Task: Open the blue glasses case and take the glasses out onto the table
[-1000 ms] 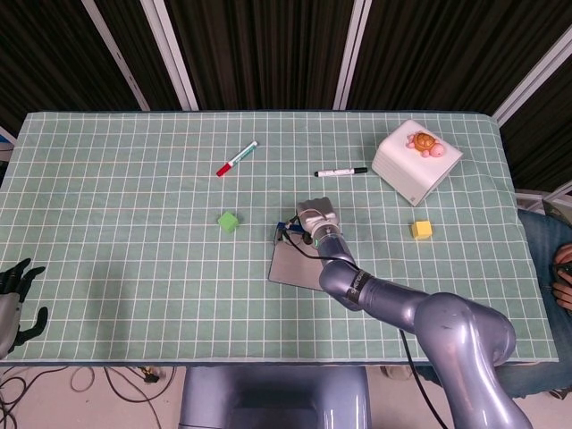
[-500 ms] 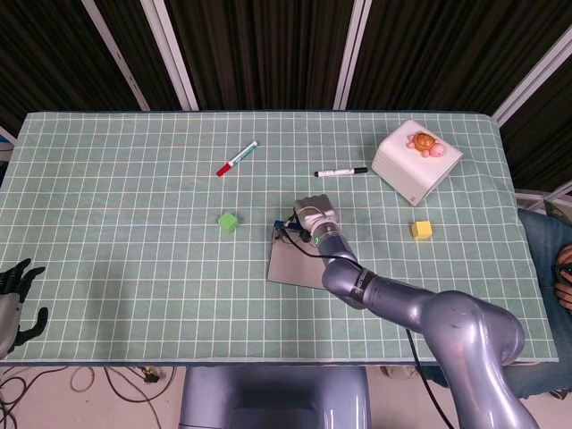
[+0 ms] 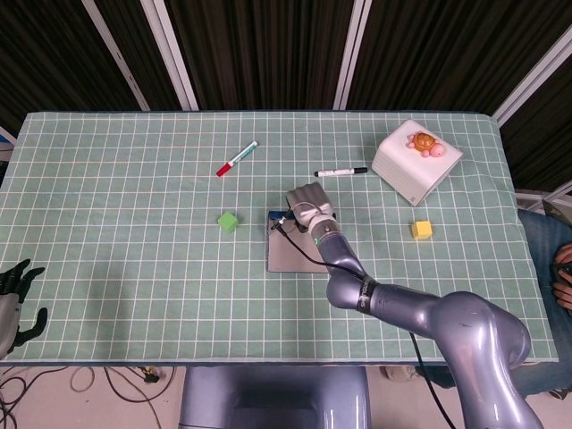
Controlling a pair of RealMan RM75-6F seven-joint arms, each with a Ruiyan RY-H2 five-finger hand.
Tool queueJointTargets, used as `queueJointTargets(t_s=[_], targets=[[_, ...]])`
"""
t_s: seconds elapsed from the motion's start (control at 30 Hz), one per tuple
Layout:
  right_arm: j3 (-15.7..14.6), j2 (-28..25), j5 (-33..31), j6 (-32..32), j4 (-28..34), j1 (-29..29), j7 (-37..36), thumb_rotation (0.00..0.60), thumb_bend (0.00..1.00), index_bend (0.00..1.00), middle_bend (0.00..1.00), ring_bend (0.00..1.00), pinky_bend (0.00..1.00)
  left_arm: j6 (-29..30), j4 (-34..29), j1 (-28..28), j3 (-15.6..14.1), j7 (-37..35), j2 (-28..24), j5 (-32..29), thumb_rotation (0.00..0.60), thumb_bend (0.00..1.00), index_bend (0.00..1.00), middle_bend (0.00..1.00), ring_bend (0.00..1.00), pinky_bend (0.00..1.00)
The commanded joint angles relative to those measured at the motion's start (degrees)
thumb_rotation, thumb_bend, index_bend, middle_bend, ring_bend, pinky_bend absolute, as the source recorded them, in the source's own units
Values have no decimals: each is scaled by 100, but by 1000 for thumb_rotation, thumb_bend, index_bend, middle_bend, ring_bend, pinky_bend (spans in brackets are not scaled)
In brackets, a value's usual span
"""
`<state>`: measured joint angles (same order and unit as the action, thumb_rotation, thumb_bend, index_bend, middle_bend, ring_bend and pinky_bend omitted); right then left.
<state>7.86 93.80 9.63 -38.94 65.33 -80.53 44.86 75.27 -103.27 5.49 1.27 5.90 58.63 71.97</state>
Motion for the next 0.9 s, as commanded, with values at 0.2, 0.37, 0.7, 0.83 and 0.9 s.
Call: queueJointTargets(t_s=[0.2,0.37,0.7,0.83,0.9], targets=[[14,-3,696,-370,136,207,-238,600,506,498,488,378,327,-20,-15,5,1,14,-9,-37,600,471,125,0,0,42],[21,23,991,-508,148,275,-295,600,505,503,488,378,327,-20,-25,5,0,22,-15,-44,600,470,125,0,0,42],[20,157,1497,-820,41,443,-290,600,499,503,485,378,327,-32,-31,9,-3,21,-21,-51,600,470,124,0,0,42],[17,197,1589,-907,38,475,-180,600,497,504,485,378,327,-30,-34,8,-1,18,-21,-60,600,470,124,0,0,43],[39,209,1587,-932,50,485,-120,600,496,504,484,378,327,-28,-37,7,0,16,-23,-59,600,470,124,0,0,43]])
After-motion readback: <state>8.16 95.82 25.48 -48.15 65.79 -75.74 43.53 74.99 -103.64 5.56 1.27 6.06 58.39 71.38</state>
